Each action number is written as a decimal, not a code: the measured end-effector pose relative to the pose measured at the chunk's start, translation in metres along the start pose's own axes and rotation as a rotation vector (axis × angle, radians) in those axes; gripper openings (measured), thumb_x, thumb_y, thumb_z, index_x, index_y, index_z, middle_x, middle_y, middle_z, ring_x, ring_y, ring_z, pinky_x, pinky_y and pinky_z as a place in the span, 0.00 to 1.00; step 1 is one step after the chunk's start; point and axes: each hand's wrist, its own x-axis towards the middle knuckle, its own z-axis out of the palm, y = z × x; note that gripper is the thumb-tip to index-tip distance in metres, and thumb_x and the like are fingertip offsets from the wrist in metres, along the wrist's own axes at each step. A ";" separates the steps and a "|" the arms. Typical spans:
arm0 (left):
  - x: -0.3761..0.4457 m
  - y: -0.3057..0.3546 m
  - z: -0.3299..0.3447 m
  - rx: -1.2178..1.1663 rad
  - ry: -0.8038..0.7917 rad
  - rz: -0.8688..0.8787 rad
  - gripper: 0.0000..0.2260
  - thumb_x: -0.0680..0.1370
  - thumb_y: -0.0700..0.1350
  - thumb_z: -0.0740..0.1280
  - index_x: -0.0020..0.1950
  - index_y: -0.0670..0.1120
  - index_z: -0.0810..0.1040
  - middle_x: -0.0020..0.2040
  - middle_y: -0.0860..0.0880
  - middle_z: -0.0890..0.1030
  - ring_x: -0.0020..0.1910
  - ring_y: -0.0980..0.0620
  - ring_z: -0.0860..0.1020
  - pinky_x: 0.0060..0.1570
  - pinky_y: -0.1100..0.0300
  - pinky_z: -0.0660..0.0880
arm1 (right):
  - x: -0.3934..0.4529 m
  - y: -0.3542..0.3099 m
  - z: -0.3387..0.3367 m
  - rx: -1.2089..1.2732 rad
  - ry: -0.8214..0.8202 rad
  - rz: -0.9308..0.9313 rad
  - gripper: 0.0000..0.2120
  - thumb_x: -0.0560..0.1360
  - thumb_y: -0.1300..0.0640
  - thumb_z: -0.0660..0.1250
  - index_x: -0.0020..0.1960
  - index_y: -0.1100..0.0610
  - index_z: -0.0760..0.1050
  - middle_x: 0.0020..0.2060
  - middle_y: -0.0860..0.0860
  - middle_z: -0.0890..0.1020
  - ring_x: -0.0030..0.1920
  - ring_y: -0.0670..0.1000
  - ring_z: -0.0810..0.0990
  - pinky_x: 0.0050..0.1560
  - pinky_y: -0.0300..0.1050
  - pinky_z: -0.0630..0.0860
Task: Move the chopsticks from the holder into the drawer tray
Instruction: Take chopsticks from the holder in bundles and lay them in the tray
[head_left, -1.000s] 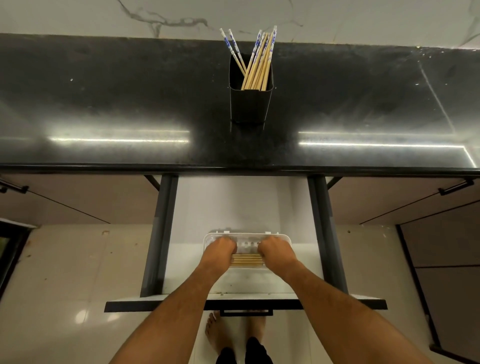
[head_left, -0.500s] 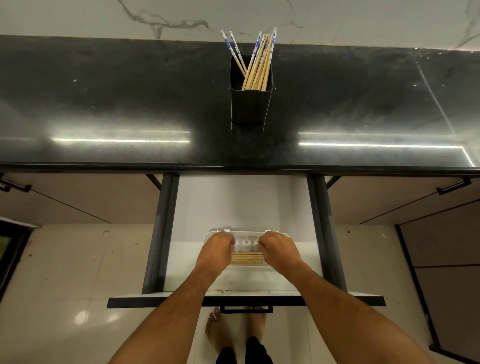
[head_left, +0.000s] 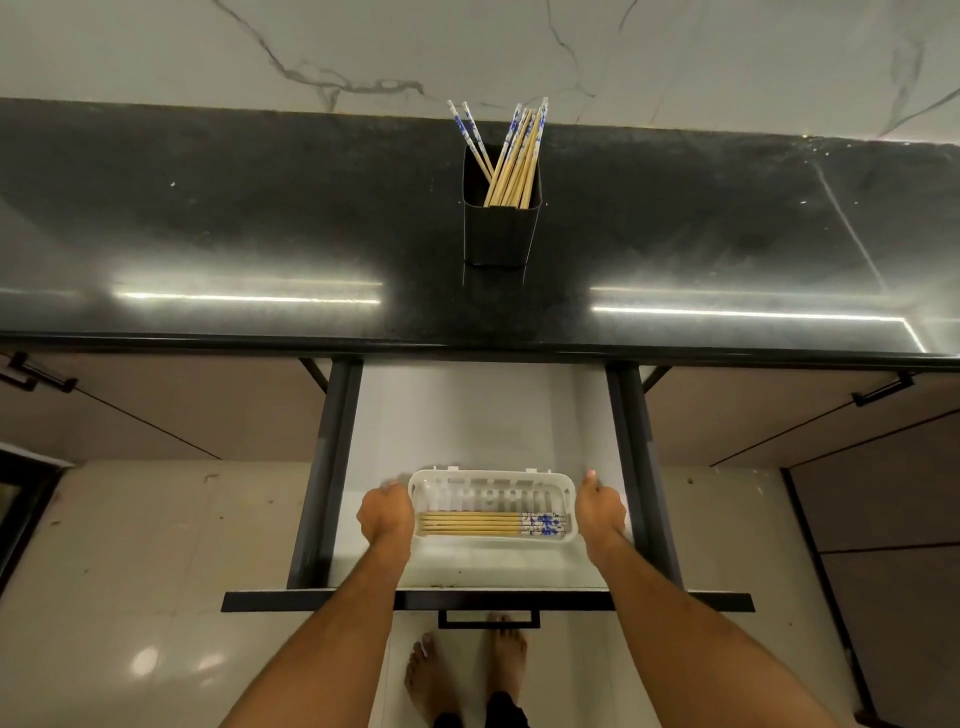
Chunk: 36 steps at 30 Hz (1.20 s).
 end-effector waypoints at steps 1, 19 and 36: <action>0.000 -0.002 0.001 0.002 -0.034 -0.035 0.15 0.85 0.50 0.60 0.52 0.39 0.79 0.46 0.41 0.81 0.43 0.44 0.79 0.45 0.52 0.78 | -0.002 0.000 0.002 -0.002 -0.018 0.016 0.23 0.86 0.46 0.51 0.52 0.62 0.76 0.45 0.57 0.82 0.46 0.57 0.82 0.49 0.53 0.81; 0.006 -0.012 0.008 0.063 -0.110 -0.059 0.17 0.84 0.52 0.60 0.55 0.40 0.80 0.52 0.39 0.83 0.51 0.41 0.82 0.50 0.50 0.79 | -0.009 -0.001 0.015 -0.254 -0.037 -0.131 0.19 0.86 0.49 0.52 0.59 0.61 0.77 0.50 0.59 0.83 0.47 0.56 0.82 0.49 0.49 0.81; -0.040 0.078 -0.013 0.394 0.050 0.908 0.15 0.83 0.47 0.62 0.66 0.42 0.76 0.60 0.44 0.80 0.59 0.48 0.78 0.59 0.56 0.74 | -0.034 -0.075 -0.018 -0.744 0.238 -1.004 0.17 0.84 0.47 0.58 0.63 0.58 0.74 0.53 0.53 0.79 0.50 0.49 0.77 0.53 0.42 0.78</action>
